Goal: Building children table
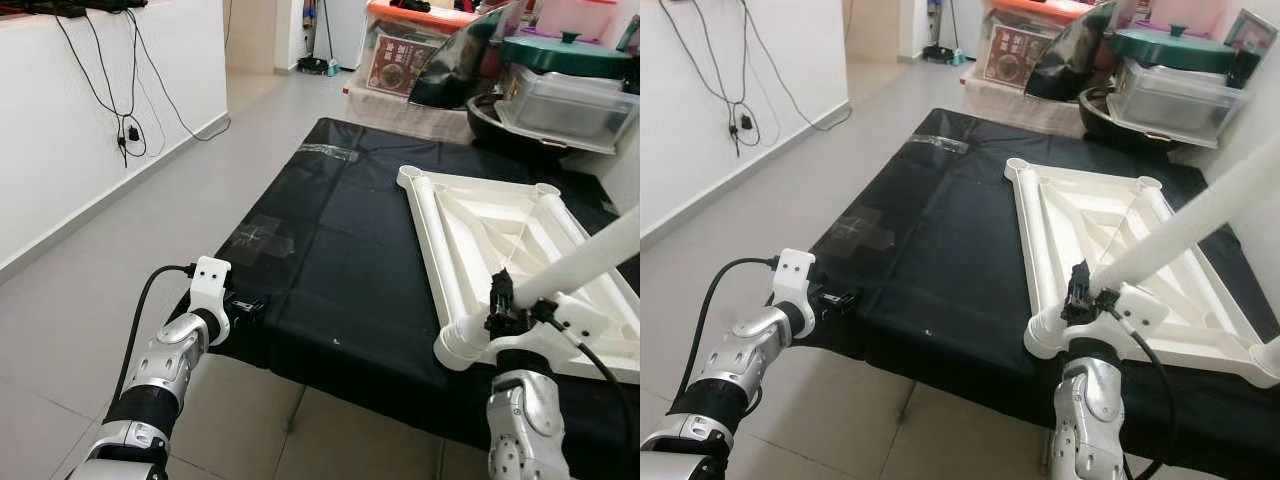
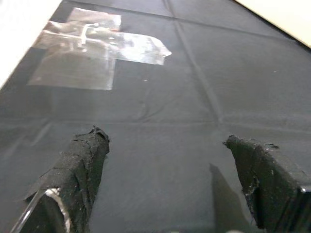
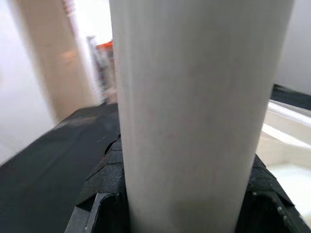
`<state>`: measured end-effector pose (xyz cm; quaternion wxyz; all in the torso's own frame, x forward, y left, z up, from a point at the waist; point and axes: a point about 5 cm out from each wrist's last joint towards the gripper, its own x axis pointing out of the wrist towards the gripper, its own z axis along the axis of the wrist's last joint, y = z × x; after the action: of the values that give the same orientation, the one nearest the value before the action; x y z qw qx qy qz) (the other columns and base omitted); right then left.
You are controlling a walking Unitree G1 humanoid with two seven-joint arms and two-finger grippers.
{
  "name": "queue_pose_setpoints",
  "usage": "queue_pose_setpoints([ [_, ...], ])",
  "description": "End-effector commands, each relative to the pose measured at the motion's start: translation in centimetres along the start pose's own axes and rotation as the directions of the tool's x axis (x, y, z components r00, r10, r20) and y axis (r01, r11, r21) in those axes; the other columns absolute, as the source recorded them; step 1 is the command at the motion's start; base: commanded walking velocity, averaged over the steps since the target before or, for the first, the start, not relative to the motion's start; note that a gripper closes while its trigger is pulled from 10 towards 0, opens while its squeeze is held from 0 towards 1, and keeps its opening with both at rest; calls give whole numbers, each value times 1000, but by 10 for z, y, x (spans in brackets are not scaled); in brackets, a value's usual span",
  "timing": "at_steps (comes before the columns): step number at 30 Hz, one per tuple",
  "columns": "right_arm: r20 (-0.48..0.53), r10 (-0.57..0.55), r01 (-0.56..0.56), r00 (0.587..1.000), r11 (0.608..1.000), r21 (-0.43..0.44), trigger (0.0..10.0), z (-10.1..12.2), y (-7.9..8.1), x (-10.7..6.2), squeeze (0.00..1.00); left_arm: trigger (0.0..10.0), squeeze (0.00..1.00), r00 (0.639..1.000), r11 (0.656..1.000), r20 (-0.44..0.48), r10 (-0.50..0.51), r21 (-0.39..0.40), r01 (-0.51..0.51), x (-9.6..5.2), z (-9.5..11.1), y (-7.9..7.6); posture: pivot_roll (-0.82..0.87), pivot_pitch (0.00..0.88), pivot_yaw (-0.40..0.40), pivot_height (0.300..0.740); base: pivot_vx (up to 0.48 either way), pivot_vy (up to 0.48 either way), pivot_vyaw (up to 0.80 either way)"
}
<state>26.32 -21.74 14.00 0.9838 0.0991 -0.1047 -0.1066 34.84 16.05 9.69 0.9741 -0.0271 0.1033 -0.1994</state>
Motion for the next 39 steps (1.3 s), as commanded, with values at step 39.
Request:
queue_pose_setpoints([
  [39,-289,773,-794,565,604,64,0,-23,31,-6,0,10000,0,1000,1000,-28,11,-22,-12,-3,-12,0,170,0,-148,740,0,0,0],
])
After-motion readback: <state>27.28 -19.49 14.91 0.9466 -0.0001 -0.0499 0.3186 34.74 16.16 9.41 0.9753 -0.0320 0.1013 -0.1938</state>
